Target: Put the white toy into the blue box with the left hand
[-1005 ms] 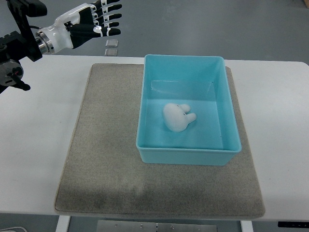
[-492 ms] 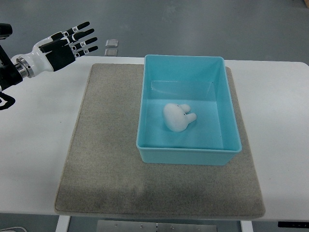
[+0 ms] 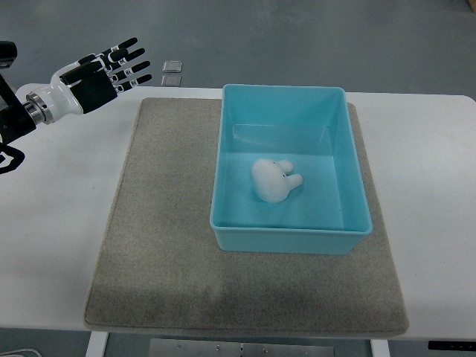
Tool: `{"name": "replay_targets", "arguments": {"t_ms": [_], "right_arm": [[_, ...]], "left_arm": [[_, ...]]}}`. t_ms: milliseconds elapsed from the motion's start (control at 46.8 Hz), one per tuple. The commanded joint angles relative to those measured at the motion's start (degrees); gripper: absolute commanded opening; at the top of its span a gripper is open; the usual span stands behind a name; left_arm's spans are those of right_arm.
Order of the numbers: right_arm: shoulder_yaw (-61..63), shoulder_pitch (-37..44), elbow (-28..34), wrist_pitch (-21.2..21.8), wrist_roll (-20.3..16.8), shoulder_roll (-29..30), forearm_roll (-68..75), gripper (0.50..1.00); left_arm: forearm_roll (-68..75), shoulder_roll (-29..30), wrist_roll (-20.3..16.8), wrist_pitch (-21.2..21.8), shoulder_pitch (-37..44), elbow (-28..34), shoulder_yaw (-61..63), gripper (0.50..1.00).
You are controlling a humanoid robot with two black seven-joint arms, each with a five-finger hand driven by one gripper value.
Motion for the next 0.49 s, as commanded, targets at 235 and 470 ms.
{"name": "replay_targets", "arguments": {"t_ms": [235, 470], "right_arm": [[0.2, 0.0, 0.4, 0.6, 0.0, 0.0, -0.1, 0.936], [0.2, 0.0, 0.9, 0.8, 0.1, 0.0, 0.0, 0.936]], "left_arm": [[0.0, 0.0, 0.0, 0.0, 0.5, 0.0, 0.0, 0.996], [0.1, 0.1, 0.0, 0.0, 1.1, 0.1, -0.1, 0.996]]}}
